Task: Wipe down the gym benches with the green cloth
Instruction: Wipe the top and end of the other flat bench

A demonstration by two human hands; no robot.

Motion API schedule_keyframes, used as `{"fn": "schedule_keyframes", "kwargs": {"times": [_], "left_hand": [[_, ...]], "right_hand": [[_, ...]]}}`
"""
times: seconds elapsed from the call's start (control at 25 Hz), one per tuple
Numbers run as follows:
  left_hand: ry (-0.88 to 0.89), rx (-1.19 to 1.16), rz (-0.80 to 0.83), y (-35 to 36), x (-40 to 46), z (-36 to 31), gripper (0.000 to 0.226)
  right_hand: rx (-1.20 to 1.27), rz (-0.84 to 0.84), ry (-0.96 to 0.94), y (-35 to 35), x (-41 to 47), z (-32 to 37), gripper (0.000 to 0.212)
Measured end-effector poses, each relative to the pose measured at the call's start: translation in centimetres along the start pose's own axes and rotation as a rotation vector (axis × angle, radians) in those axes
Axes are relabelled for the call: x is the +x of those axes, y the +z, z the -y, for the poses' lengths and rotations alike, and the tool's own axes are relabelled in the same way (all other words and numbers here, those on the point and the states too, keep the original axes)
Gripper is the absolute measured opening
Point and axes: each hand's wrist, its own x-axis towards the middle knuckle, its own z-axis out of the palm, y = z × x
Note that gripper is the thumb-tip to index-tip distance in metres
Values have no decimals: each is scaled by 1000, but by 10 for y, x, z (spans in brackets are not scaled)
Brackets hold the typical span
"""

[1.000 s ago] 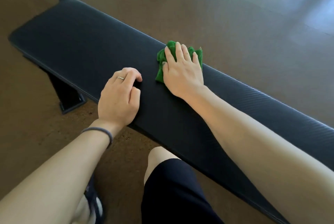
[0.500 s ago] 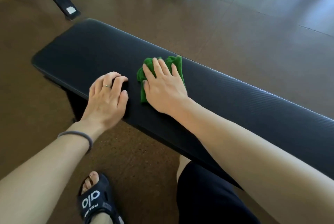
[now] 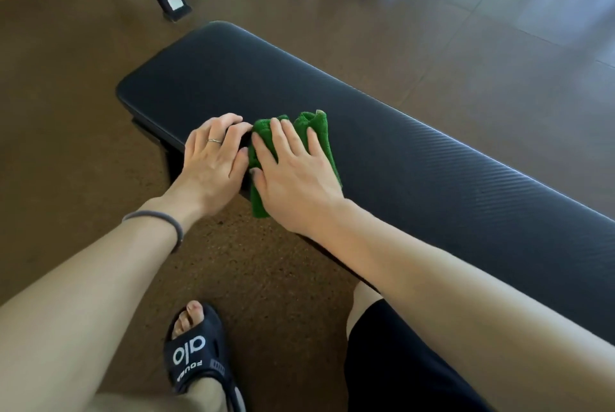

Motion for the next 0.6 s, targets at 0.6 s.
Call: {"fn": "schedule_keyframes", "kwargs": {"times": [0.6], "left_hand": [[-3, -24, -27, 4, 3, 1, 50]], "right_hand": [[-33, 8, -34, 9, -36, 4, 69]]}}
